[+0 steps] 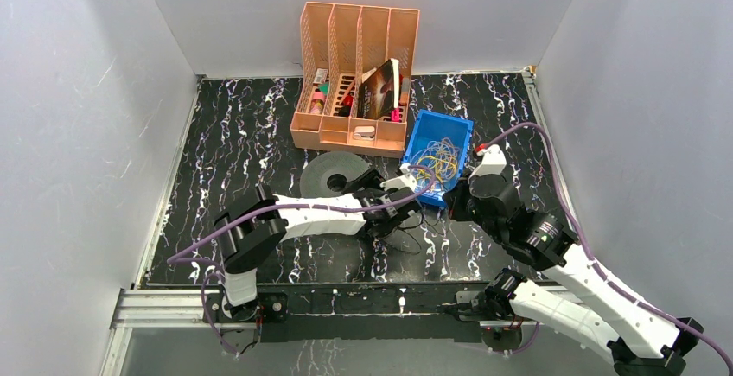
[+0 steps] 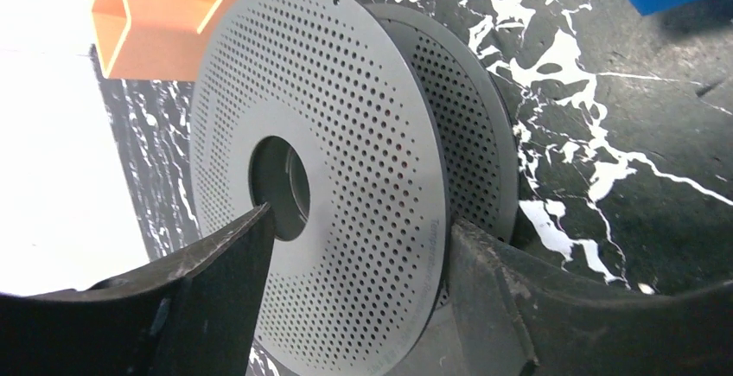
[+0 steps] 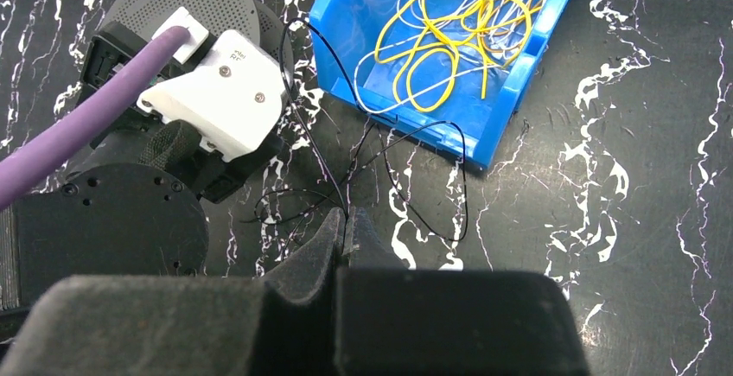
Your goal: Wrap the cables
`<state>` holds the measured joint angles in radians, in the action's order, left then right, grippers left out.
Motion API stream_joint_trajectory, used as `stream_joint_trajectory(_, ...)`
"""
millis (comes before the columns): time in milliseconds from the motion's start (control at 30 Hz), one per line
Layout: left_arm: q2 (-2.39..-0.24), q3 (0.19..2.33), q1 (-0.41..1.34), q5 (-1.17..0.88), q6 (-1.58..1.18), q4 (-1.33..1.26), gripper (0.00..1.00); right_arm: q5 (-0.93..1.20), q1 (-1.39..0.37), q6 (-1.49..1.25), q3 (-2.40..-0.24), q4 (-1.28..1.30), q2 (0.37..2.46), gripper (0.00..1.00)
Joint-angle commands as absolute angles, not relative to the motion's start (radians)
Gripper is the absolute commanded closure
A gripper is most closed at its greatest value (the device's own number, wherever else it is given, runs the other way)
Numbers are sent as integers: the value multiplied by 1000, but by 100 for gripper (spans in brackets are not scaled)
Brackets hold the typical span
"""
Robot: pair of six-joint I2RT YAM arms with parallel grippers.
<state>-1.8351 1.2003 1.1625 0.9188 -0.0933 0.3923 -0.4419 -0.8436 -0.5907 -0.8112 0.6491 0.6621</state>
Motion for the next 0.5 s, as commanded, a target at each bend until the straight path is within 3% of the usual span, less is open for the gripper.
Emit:
stream_joint_trajectory(0,-1842,1175,1167,1030,-46,313,35,-451,-839,-600,-809,633,640,100)
stream_joint_trajectory(467,-1707,1140,1167,1096,14,255,71,-446,-839,-598,-808,619,632,100)
